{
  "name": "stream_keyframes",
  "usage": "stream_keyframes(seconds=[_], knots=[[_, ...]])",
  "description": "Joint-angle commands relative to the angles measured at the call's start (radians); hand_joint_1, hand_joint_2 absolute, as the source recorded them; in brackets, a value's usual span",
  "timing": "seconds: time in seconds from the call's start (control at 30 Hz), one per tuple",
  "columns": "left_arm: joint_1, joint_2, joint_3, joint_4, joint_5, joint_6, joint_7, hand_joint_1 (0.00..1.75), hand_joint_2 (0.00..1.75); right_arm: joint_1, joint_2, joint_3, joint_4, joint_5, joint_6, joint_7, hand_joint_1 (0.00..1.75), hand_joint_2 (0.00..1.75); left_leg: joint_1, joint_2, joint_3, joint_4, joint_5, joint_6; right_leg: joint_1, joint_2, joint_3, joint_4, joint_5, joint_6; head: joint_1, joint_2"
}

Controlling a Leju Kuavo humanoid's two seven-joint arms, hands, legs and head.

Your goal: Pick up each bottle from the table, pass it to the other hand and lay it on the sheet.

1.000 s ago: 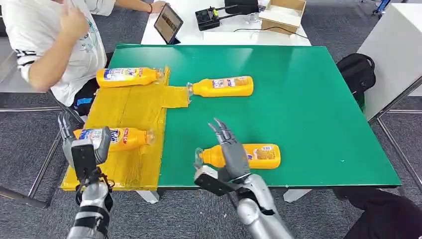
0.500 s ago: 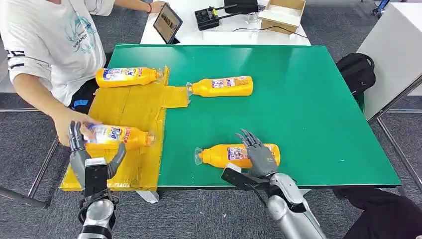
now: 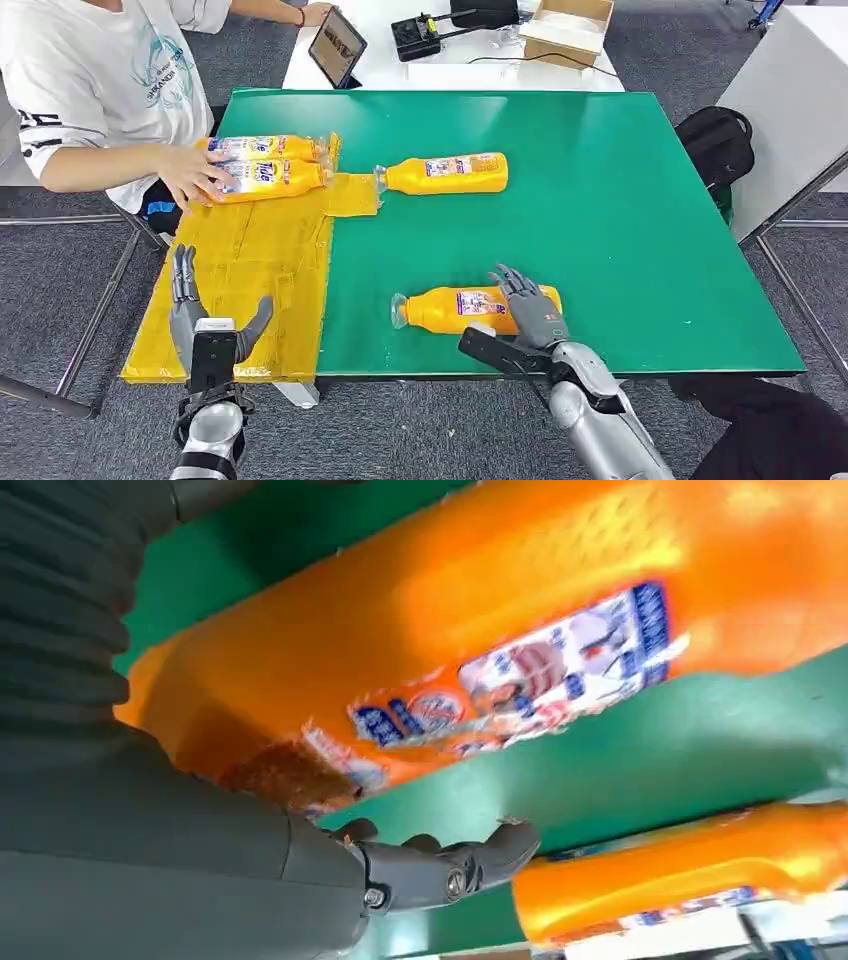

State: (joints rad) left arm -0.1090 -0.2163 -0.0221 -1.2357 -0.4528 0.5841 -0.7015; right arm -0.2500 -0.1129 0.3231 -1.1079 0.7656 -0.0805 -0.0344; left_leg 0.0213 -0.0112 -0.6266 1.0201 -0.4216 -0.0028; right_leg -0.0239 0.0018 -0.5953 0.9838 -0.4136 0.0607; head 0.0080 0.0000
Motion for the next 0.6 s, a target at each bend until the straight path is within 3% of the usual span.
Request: stream_keyframes(seconds=[0.03, 0.3, 0.47, 0.6], knots=[[-0.048, 0.002, -0.007, 0.098, 0.022, -0.007, 0.003, 0.0, 1.75, -0.102, -0.029, 0.021, 0.181, 0.016, 0.018, 0.024, 0.0, 1.75, 0.0, 0.001, 0.005, -0.001, -0.001, 0.002, 0.0, 0.0, 0.004, -0.002, 0.0, -0.003, 0.0, 0.0], [-0.054, 0.0, -0.007, 0.115, 0.028, -0.031, 0.003, 0.0, 1.75, -0.152, -0.056, 0.055, 0.246, -0.003, 0.081, 0.037, 0.0, 1.75, 0.0, 0.0, 0.003, -0.001, 0.0, 0.001, 0.0, -0.001, 0.003, -0.001, 0.001, 0.0, 0.0, 0.0], [-0.076, 0.004, -0.022, 0.147, 0.047, -0.035, 0.003, 0.0, 1.75, -0.215, -0.087, 0.116, 0.346, -0.055, 0.197, 0.017, 0.0, 1.75, 0.0, 0.0, 0.006, -0.001, 0.0, 0.002, 0.001, -0.002, 0.006, -0.002, 0.001, -0.001, 0.0, 0.0], [-0.081, 0.004, -0.024, 0.153, 0.049, -0.031, 0.003, 0.0, 1.75, -0.223, -0.089, 0.119, 0.36, -0.06, 0.199, 0.012, 0.0, 1.75, 0.001, 0.0, 0.006, -0.001, 0.0, 0.001, 0.001, -0.001, 0.006, -0.002, 0.001, -0.001, 0.0, 0.0]])
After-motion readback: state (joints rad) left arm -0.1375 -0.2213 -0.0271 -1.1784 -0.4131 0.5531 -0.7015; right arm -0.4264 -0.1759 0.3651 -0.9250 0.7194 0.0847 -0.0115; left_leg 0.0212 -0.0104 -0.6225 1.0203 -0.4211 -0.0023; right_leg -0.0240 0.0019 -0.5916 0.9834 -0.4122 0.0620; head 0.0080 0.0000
